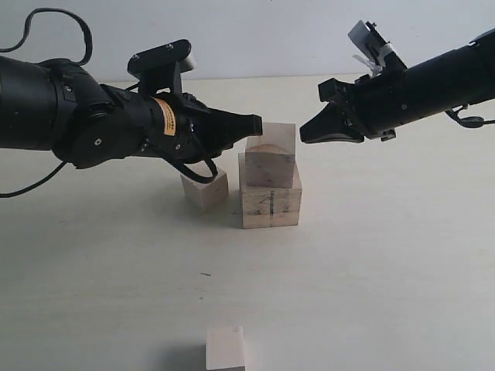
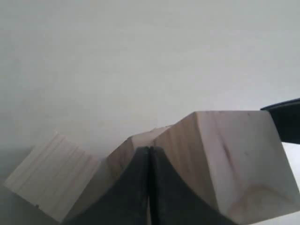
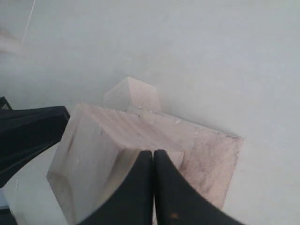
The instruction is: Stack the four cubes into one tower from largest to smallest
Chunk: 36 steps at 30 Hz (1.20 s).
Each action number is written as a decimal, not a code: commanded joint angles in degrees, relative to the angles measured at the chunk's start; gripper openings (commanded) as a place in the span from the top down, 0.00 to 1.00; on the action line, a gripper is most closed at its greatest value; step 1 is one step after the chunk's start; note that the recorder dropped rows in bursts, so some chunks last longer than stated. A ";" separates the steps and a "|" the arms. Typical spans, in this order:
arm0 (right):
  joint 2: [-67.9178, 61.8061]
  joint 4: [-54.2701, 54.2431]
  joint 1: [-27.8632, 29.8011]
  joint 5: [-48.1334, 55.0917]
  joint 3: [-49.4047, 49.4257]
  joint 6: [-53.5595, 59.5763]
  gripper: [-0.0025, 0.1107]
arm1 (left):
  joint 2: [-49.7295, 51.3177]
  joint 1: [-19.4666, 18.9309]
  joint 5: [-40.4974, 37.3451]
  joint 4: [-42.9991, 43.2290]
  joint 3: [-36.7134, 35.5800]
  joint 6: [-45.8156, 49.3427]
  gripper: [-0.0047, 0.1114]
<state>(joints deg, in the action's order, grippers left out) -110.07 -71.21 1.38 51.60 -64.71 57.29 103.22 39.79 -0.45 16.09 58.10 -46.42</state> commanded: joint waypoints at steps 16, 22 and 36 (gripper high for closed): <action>-3.26 -6.93 -0.02 0.73 -0.36 4.21 0.98 | -0.63 0.31 -0.12 0.20 0.17 -0.25 0.96; -3.41 -9.32 -0.02 0.18 -0.36 5.82 0.98 | -0.63 0.60 0.01 0.20 0.17 -0.25 0.96; -5.35 -11.49 -0.02 0.99 -0.36 7.52 0.98 | -0.63 1.46 0.45 0.20 0.17 0.13 0.96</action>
<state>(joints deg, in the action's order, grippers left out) -115.48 -81.70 1.38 51.85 -64.71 63.61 103.18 40.95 -0.46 16.09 58.10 -46.42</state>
